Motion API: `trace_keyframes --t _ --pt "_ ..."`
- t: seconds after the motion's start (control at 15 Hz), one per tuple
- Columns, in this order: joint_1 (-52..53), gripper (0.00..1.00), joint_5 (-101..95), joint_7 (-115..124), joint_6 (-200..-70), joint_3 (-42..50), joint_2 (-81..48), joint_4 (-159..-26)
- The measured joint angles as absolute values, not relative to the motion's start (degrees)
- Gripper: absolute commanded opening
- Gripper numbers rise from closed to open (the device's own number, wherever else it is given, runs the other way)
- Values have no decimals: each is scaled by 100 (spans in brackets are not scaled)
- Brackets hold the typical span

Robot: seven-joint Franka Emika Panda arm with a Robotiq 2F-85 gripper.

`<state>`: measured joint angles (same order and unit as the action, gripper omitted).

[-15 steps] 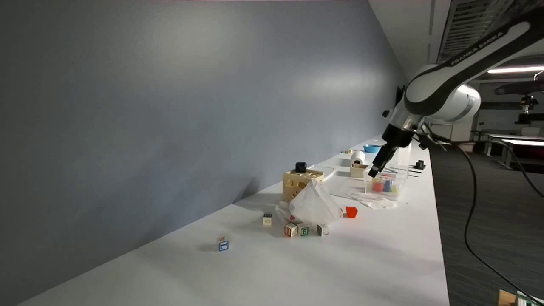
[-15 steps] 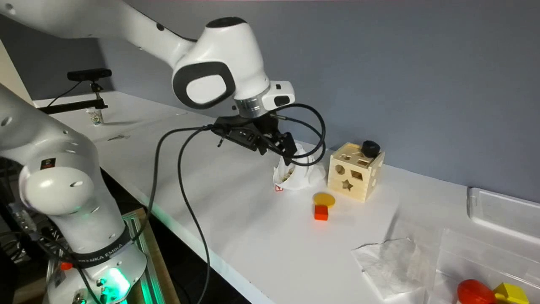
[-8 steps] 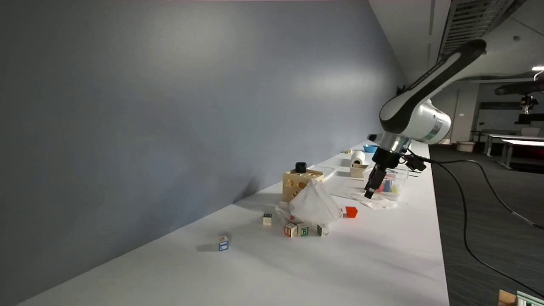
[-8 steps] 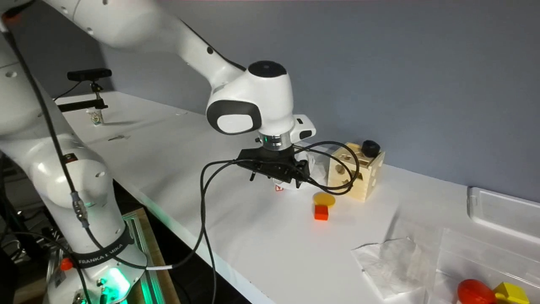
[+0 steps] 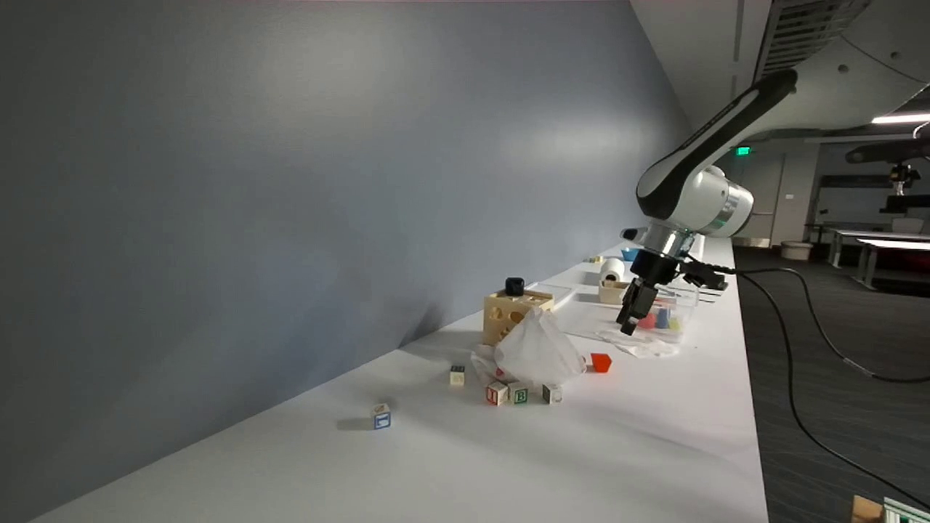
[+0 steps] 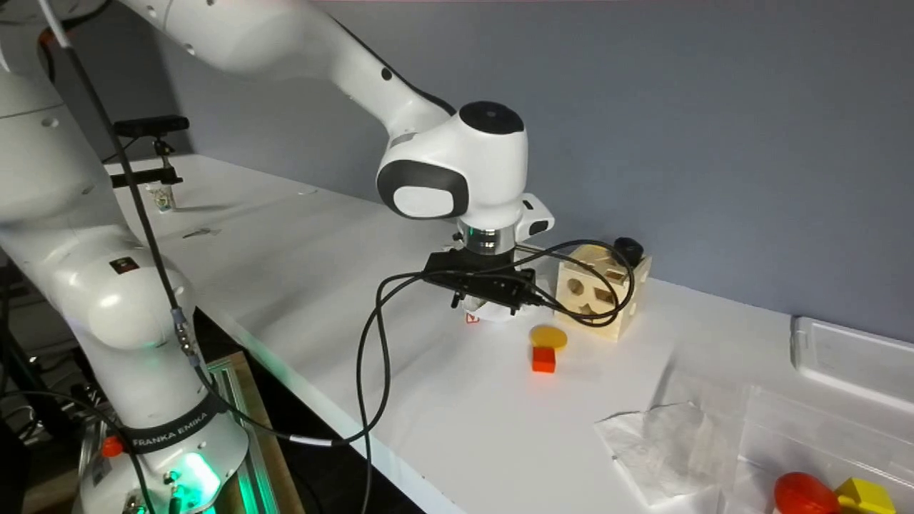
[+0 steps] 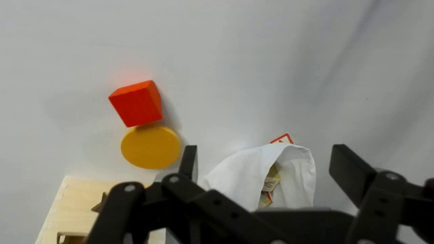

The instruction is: Put the orange block in the white plastic bag.

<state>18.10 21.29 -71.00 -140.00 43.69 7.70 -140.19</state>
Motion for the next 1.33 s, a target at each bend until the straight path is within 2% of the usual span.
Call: trace_keyframes --t 0.27,0.87,1.33 --pt "1097 100 2375 -7858 -14755 3553 759 -14203" --pt "1226 100 4258 -10109 -14869 4017 412 -14370" --pt "1170 100 5487 -11245 -14558 4134 -365 -13997"
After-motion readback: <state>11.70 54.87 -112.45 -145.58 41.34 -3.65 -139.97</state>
